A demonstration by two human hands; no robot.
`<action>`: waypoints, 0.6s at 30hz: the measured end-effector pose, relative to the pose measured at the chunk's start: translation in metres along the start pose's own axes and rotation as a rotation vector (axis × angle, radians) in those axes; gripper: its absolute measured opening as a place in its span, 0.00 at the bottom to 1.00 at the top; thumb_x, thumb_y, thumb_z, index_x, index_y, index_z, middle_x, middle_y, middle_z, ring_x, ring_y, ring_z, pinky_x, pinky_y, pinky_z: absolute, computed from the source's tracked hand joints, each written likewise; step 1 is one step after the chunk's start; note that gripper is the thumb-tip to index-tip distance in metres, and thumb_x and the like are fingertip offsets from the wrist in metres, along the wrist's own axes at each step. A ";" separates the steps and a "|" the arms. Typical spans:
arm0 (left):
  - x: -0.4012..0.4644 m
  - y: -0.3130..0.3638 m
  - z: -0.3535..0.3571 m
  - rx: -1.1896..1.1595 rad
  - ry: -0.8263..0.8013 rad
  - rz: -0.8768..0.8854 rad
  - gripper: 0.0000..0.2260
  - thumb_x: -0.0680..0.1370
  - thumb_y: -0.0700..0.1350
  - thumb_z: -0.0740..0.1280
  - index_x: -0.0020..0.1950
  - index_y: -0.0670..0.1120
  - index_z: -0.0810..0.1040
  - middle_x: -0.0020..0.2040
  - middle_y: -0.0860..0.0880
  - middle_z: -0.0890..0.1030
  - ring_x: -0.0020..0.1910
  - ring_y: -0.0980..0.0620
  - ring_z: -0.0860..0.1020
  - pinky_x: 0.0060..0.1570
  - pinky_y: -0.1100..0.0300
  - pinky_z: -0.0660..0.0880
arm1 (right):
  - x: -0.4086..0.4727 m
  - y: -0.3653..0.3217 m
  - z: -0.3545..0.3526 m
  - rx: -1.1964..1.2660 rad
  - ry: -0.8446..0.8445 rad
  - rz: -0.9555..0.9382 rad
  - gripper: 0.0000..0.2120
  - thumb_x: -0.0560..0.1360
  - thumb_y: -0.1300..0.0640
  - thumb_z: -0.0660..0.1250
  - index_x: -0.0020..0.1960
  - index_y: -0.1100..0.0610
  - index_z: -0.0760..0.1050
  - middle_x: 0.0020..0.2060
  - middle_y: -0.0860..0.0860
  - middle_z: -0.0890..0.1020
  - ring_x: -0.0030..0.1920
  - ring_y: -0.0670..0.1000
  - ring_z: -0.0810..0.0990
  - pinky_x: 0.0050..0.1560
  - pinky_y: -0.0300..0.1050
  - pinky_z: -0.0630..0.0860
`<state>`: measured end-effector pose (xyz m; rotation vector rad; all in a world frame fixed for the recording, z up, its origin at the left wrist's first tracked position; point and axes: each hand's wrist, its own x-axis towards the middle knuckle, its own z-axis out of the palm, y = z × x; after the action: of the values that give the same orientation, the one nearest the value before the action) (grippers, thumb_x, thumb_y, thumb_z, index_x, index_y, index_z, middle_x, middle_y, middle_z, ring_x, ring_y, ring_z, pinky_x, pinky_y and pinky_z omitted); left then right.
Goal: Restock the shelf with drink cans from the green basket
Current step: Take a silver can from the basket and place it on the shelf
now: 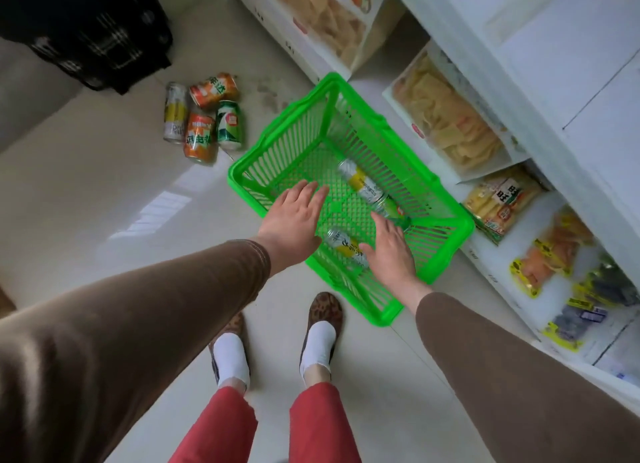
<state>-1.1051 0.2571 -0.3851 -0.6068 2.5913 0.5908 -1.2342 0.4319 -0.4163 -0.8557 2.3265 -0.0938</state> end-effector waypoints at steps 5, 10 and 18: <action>0.051 -0.011 0.059 0.014 -0.053 0.009 0.41 0.77 0.57 0.65 0.80 0.46 0.44 0.80 0.44 0.51 0.79 0.44 0.49 0.76 0.48 0.49 | 0.051 0.041 0.079 -0.050 -0.158 0.101 0.33 0.78 0.56 0.71 0.77 0.59 0.60 0.72 0.58 0.70 0.73 0.60 0.65 0.70 0.54 0.65; 0.087 -0.027 0.089 0.000 -0.022 0.044 0.39 0.77 0.56 0.66 0.80 0.47 0.49 0.79 0.44 0.55 0.78 0.44 0.53 0.75 0.49 0.54 | 0.089 0.063 0.138 -0.156 -0.243 0.148 0.30 0.77 0.58 0.71 0.75 0.58 0.62 0.67 0.57 0.74 0.70 0.59 0.68 0.67 0.52 0.70; 0.093 -0.030 0.093 -0.042 0.005 0.046 0.39 0.76 0.55 0.68 0.80 0.47 0.52 0.78 0.44 0.58 0.77 0.44 0.55 0.74 0.48 0.57 | 0.104 0.059 0.156 -0.200 -0.194 0.166 0.25 0.73 0.54 0.75 0.66 0.56 0.69 0.62 0.55 0.76 0.63 0.57 0.73 0.56 0.50 0.73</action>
<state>-1.1394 0.2475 -0.5150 -0.5639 2.6101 0.6604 -1.2340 0.4387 -0.6128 -0.7278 2.2374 0.2852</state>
